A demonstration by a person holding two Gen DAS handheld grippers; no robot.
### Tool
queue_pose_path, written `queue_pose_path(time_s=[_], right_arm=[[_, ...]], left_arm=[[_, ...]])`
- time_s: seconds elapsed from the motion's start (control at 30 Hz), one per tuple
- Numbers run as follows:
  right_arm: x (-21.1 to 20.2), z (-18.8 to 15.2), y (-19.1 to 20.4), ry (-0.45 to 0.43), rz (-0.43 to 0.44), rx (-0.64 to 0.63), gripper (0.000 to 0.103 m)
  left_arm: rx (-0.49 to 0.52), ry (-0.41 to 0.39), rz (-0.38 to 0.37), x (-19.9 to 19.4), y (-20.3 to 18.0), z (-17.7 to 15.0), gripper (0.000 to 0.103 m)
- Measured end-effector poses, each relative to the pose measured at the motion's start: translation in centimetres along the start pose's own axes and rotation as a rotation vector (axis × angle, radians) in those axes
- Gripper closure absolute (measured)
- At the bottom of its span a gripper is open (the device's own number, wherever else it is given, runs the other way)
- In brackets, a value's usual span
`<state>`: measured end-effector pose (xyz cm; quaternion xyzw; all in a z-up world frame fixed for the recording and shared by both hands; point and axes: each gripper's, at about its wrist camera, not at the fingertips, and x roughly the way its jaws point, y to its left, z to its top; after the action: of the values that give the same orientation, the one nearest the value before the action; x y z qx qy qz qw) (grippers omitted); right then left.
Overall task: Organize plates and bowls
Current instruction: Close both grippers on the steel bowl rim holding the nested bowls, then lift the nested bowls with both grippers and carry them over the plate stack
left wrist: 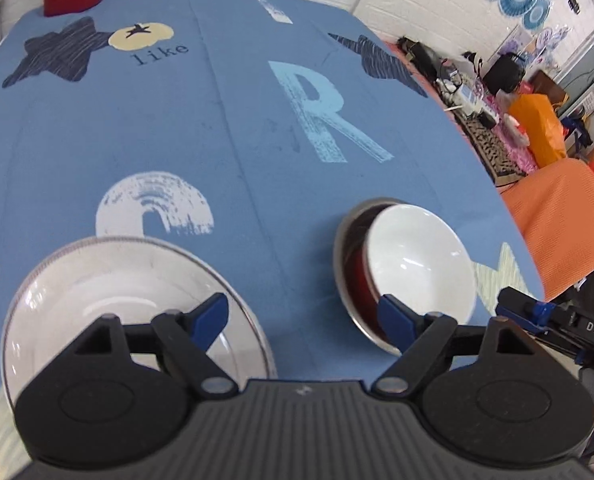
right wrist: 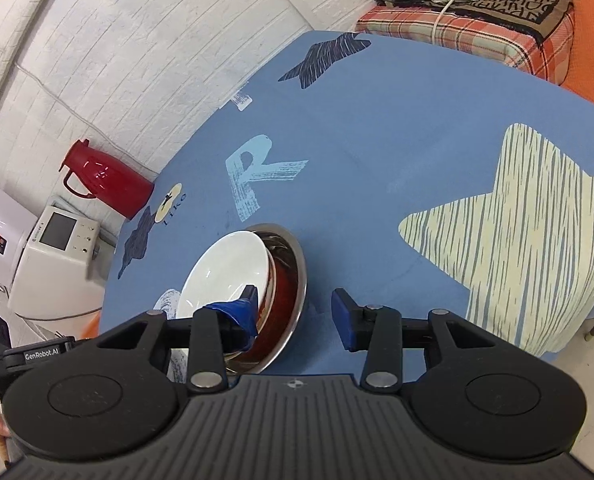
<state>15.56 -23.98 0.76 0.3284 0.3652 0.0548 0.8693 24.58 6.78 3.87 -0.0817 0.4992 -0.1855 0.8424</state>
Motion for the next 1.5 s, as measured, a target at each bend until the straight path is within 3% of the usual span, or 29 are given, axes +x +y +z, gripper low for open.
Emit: queue_pose_path(time_s=[0.17, 0.23, 0.37, 0.5, 0.67, 0.73, 1.13, 1.5], right_arm=[[0.9, 0.6, -0.4, 0.038, 0.006, 0.033, 0.077], [0.9, 0.8, -0.3, 0.035, -0.003, 0.026, 0.077], [1.0, 0.8, -0.3, 0.040, -0.012, 0.022, 0.077], [1.4, 0.8, -0.3, 0.060, -0.007, 0.019, 0.077], [1.7, 0.9, -0.8, 0.083, 0.004, 0.032, 0.077], [1.7, 1.0, -0.9, 0.087, -0.009, 0.026, 0.077], [4.0, 1.9, -0.9, 0.164, -0.067, -0.006, 0.076], [7.8, 4.6, 2.7, 0.346, -0.219, -0.270, 0.075]], left_arm=[[0.047, 0.079, -0.026, 2.2, 0.0, 1.4, 0.019], [0.089, 0.055, 0.003, 2.3, -0.5, 1.7, 0.019], [0.069, 0.090, -0.030, 3.4, -0.2, 2.2, 0.019], [0.115, 0.069, 0.040, 4.1, -0.6, 2.4, 0.019], [0.119, 0.129, 0.039, 6.4, -0.9, 2.5, 0.018], [0.108, 0.117, 0.057, 6.7, -0.9, 2.6, 0.018], [0.099, 0.115, 0.027, 6.9, -0.4, 2.5, 0.018], [0.092, 0.126, 0.010, 7.0, -0.1, 2.7, 0.018]])
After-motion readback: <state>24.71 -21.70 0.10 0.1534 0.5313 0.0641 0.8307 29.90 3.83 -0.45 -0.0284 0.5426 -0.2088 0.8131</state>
